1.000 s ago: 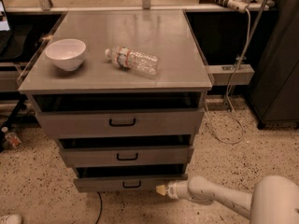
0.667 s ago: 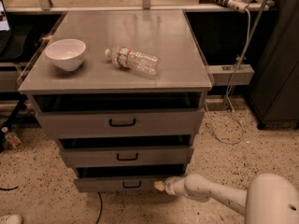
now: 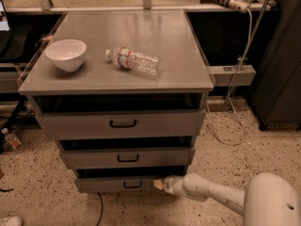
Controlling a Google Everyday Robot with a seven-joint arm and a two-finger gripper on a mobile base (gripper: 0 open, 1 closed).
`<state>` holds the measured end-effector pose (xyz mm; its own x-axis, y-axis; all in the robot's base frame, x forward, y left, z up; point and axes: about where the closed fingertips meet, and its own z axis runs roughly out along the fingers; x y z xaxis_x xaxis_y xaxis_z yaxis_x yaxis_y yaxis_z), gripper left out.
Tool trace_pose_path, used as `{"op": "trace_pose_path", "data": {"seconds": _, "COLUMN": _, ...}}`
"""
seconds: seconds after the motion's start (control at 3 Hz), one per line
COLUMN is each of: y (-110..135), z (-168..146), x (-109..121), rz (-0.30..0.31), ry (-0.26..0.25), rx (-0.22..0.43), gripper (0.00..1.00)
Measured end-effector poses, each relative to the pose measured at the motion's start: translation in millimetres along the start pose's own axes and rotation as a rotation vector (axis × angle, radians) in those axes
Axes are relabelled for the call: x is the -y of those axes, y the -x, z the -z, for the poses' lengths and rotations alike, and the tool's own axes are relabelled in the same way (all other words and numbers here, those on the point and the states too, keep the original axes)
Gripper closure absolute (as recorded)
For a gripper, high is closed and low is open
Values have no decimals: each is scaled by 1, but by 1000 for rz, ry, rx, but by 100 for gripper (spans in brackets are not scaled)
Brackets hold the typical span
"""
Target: Close bottom drawer
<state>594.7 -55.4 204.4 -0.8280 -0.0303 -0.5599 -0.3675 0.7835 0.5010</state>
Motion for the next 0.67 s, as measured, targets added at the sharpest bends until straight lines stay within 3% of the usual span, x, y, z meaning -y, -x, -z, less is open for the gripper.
{"op": "trace_pose_path", "data": {"seconds": 0.67, "y": 18, "z": -29, "x": -10, "rz": 31, "ry": 20, "rx": 29, "gripper": 100}}
